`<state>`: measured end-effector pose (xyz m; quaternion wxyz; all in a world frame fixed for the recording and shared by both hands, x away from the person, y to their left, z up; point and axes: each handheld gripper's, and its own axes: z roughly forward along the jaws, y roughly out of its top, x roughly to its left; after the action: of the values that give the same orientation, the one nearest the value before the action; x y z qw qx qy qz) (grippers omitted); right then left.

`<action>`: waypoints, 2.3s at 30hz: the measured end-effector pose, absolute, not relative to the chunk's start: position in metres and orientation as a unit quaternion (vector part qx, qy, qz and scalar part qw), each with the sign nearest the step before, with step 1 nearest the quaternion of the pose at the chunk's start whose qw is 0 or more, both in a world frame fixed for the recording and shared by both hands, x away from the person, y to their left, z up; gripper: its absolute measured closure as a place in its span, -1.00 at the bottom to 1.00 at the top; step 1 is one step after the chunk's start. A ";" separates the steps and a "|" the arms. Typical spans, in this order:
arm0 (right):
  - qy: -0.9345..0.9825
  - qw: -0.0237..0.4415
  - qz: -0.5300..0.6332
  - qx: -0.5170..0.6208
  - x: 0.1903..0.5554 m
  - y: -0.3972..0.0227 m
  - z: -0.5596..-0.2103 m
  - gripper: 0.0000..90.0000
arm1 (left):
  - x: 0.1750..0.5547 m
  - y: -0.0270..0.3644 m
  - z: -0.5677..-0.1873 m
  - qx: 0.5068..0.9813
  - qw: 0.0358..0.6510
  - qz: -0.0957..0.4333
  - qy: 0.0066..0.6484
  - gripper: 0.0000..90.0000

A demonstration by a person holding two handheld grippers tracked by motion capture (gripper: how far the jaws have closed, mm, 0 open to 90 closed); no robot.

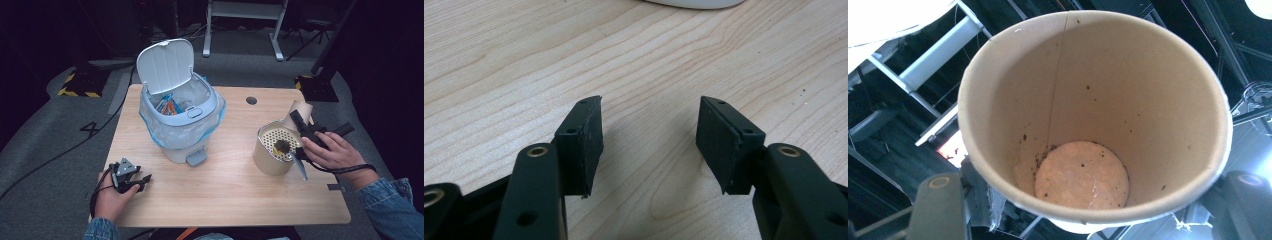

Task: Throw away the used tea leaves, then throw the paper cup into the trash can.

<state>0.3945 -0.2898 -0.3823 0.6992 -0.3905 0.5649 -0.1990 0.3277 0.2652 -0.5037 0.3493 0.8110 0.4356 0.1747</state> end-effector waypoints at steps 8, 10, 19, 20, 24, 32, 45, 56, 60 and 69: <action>0.643 0.682 -0.105 -0.333 0.399 -0.293 -0.374 -0.31 | 0.328 0.265 -0.504 0.811 0.349 0.175 0.436 -0.01; 0.677 0.670 -0.055 -0.300 0.402 -0.295 -0.369 -0.31 | 0.328 0.265 -0.504 0.811 0.349 0.175 0.436 -0.01; 0.784 0.585 0.125 -0.166 0.412 -0.306 -0.350 -0.32 | 0.328 0.265 -0.504 0.811 0.349 0.174 0.436 -0.01; 0.798 0.565 0.160 -0.137 0.414 -0.308 -0.349 -0.32 | 0.328 0.265 -0.504 0.811 0.349 0.174 0.436 -0.01; 0.831 0.499 0.240 -0.052 0.421 -0.314 -0.346 -0.32 | 0.328 0.265 -0.504 0.811 0.349 0.174 0.436 -0.01; 0.854 0.330 0.383 0.125 0.435 -0.330 -0.339 -0.33 | 0.328 0.265 -0.504 0.811 0.350 0.174 0.435 -0.01; 0.839 0.124 0.455 0.271 0.447 -0.350 -0.341 -0.33 | 0.328 0.265 -0.504 0.811 0.349 0.174 0.436 -0.01; 0.851 0.109 0.447 0.252 0.437 -0.340 -0.333 -0.34 | 0.328 0.265 -0.504 0.811 0.350 0.173 0.436 -0.01; 0.853 0.108 0.451 0.240 0.433 -0.334 -0.328 -0.34 | 0.328 0.265 -0.504 0.811 0.350 0.173 0.436 -0.01; 0.855 0.106 0.456 0.222 0.437 -0.316 -0.316 -0.34 | 0.328 0.265 -0.504 0.812 0.349 0.176 0.434 -0.01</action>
<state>0.4373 -0.3164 -0.3164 0.1062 0.2222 0.8550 0.4565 0.3277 0.2652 -0.5037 0.3492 0.8118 0.4338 0.1756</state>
